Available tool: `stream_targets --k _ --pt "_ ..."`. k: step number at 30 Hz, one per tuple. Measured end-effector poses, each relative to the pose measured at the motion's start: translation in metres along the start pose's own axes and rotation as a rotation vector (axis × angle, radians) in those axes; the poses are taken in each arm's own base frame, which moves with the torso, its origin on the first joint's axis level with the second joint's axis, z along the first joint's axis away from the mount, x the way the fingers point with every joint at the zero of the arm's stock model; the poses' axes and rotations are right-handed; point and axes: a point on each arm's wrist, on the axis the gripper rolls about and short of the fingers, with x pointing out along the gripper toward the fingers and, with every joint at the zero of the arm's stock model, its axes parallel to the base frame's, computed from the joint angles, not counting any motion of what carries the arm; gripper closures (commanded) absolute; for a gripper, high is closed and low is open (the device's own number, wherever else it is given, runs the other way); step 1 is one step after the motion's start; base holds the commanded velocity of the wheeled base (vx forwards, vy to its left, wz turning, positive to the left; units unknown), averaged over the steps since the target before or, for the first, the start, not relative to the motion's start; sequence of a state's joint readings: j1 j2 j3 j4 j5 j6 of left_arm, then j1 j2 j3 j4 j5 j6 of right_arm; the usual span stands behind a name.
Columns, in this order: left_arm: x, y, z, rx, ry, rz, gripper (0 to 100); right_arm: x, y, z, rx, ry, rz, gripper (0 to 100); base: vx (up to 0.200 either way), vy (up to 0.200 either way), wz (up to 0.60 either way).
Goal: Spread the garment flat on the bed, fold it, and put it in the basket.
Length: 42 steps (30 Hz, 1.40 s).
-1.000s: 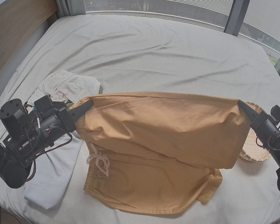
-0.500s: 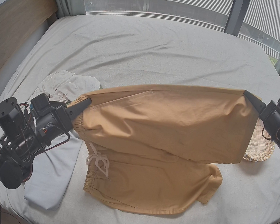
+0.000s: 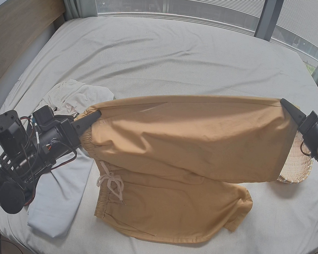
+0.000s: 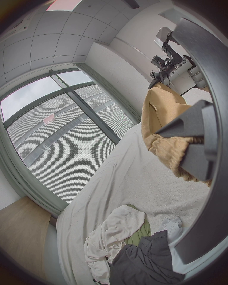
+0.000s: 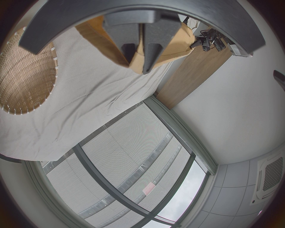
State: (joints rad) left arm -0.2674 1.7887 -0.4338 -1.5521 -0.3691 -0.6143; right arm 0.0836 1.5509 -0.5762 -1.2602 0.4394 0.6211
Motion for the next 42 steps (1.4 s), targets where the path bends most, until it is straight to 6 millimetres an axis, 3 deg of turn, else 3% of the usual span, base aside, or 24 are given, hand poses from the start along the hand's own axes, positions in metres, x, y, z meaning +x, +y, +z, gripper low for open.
stream_targets --k 25,42 --pt "0.004 0.004 -0.002 0.0 0.005 0.009 100 0.001 -0.005 0.0 -0.001 0.002 -0.011 100 0.0 0.0 0.0" --pt "0.042 0.035 -0.008 0.0 -0.036 0.056 100 0.052 -0.042 -0.002 -0.004 -0.003 -0.022 100 0.0 0.0 0.0"
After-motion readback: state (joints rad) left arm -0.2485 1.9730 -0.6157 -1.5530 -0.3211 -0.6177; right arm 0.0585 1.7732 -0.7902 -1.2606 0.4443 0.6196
